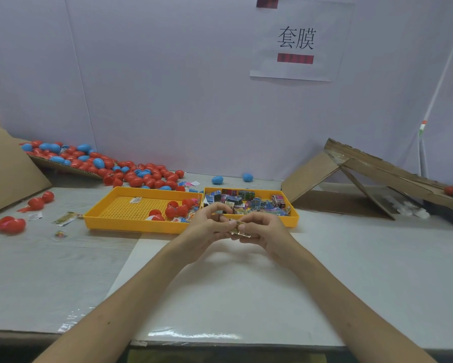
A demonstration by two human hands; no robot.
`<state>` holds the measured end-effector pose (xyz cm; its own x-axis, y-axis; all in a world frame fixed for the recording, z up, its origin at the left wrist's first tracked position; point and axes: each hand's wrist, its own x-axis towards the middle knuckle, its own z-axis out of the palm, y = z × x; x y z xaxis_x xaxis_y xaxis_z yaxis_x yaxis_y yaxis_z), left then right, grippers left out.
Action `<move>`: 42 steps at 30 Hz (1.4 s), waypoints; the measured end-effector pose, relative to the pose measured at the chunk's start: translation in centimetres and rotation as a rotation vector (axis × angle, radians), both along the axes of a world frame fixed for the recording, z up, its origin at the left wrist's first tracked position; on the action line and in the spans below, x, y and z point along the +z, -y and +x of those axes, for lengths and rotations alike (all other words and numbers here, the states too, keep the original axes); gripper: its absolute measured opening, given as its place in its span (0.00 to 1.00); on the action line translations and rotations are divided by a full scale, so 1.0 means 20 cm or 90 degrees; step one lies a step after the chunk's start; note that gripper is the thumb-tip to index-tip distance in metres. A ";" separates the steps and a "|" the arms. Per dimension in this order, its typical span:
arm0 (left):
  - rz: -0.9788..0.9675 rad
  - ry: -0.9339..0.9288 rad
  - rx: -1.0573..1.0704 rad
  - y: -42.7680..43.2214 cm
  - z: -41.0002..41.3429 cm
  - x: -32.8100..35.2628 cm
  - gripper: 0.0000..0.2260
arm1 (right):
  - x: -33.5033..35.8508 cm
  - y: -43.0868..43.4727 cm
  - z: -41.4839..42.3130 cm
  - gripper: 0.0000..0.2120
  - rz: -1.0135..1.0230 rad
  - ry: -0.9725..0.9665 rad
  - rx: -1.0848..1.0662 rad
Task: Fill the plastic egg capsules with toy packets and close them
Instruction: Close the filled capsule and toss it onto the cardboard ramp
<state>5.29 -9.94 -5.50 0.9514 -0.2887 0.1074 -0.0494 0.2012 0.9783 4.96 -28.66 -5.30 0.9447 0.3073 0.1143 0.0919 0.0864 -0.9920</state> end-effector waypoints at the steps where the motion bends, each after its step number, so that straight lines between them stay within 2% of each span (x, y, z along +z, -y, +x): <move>1: -0.002 -0.002 0.003 0.00 0.00 0.00 0.10 | 0.00 0.00 0.00 0.06 0.007 -0.006 -0.006; 8: 0.013 -0.005 0.006 0.01 -0.02 0.01 0.06 | 0.01 0.00 0.01 0.04 0.039 -0.026 -0.051; 13: -0.011 -0.014 0.020 0.00 -0.02 0.01 0.04 | 0.01 0.03 0.01 0.09 -0.007 -0.005 -0.085; 18: 0.102 0.067 0.088 0.03 -0.02 0.00 0.05 | 0.00 0.03 0.03 0.03 0.000 0.005 -0.124; 30: 0.090 0.054 0.050 0.01 -0.03 -0.01 0.12 | 0.00 0.02 0.02 0.01 -0.115 0.088 -0.179; 33: 0.081 0.050 0.054 0.02 -0.03 -0.01 0.11 | 0.00 0.01 0.02 0.03 -0.146 0.106 -0.187; 42: 0.088 0.044 0.072 0.02 -0.02 -0.01 0.12 | 0.02 0.02 0.00 0.02 -0.116 0.068 -0.222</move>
<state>4.79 -10.41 -5.67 0.9704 -0.1963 0.1409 -0.1326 0.0549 0.9897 5.05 -29.02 -4.98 0.9816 -0.0054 0.1906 0.1878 -0.1451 -0.9714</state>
